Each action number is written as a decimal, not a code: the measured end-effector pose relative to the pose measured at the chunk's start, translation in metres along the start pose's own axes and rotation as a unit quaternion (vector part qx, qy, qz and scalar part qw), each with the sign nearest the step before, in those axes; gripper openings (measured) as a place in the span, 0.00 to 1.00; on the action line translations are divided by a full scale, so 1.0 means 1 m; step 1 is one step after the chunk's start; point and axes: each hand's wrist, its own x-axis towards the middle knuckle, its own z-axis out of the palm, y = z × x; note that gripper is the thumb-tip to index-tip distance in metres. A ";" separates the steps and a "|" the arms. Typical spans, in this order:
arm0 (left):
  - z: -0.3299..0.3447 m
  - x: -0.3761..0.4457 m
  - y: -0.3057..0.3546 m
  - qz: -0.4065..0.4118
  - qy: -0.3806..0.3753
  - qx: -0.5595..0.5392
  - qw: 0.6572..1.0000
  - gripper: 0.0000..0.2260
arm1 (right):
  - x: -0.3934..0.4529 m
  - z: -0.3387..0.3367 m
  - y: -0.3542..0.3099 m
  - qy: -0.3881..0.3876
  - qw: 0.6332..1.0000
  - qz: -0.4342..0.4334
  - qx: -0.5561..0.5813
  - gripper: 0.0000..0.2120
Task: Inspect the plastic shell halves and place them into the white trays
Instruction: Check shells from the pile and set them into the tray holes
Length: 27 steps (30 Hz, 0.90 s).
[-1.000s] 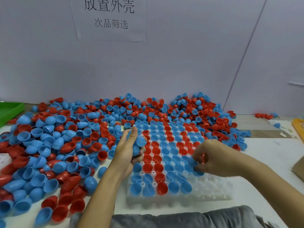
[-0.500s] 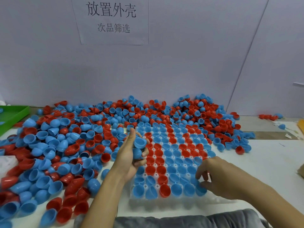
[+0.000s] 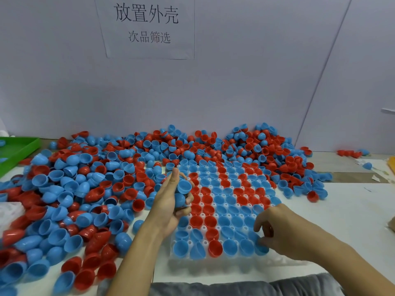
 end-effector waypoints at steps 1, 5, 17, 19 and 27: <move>0.000 0.000 -0.001 0.003 0.001 0.000 1.000 0.24 | -0.001 -0.004 0.000 -0.006 1.000 0.004 -0.002 0.14; -0.002 0.000 -0.002 0.034 -0.024 0.023 0.999 0.25 | 0.001 -0.022 -0.012 0.053 0.998 -0.024 0.010 0.08; -0.007 -0.001 -0.004 0.127 -0.048 0.125 0.983 0.20 | 0.050 -0.023 -0.112 0.038 0.866 0.026 0.498 0.15; -0.008 -0.001 -0.003 0.126 -0.057 0.147 0.979 0.19 | 0.054 -0.024 -0.110 0.020 0.849 0.036 0.527 0.11; -0.001 0.001 -0.003 0.038 -0.033 0.054 0.997 0.11 | 0.034 -0.042 -0.031 0.105 0.945 0.019 0.308 0.06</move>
